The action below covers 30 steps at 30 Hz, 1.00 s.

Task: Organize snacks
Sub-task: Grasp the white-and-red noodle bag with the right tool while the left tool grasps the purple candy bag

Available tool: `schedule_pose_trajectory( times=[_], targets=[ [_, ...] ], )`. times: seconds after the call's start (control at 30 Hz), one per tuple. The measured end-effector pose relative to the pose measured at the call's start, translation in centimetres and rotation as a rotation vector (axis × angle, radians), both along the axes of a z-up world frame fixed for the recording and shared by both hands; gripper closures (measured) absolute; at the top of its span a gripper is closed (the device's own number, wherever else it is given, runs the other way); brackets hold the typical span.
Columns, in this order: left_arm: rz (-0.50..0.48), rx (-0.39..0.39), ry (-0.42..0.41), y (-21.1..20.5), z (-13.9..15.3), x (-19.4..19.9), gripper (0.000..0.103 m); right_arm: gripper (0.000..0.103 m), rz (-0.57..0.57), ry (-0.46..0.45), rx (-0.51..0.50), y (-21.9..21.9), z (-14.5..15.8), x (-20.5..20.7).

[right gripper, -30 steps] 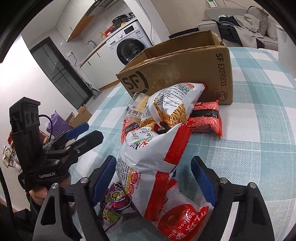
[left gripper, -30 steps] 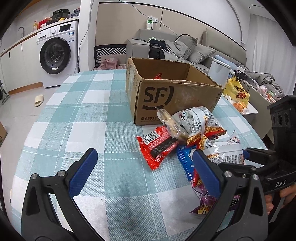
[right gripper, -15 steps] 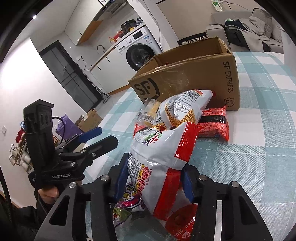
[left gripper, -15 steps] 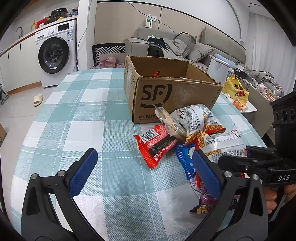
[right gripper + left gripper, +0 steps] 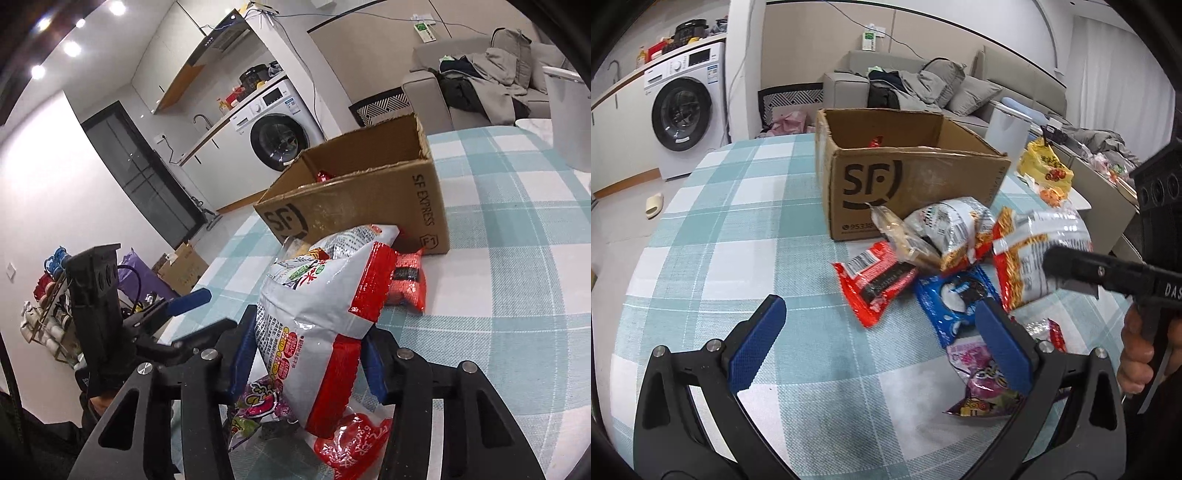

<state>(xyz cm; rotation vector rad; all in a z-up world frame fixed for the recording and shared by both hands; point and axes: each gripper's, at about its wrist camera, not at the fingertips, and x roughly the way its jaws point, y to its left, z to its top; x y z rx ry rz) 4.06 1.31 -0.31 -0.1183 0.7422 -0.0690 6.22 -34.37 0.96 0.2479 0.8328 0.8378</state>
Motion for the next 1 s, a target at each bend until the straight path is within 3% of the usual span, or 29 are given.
schedule_pose_trajectory(
  times=[0.37,0.67,0.83,0.93,1.0],
  targets=[
    [-0.192,-0.083,0.066,-4.1,0.4,-0.8,0.001,0.052,-0.031,-0.052,0.007,-1.5,1.6,-0.4],
    [-0.258,-0.143,0.179,-6.1,-1.4,-0.5,0.001,0.052,-0.037,-0.053,-0.001,-1.6,1.9,-0.8],
    [-0.268,-0.139,0.237,-6.6,-2.5,-0.2,0.002,0.052,-0.038,-0.049,-0.007,-1.5,1.8,-0.7],
    [-0.281,-0.149,0.261,-6.6,-2.9,-0.1,0.007,0.052,-0.04,-0.042,-0.003,-1.5,1.7,-0.6],
    [-0.293,-0.158,0.271,-6.6,-3.2,0.0,0.018,0.052,-0.042,-0.041,-0.005,-1.6,1.6,-0.5]
  ],
)
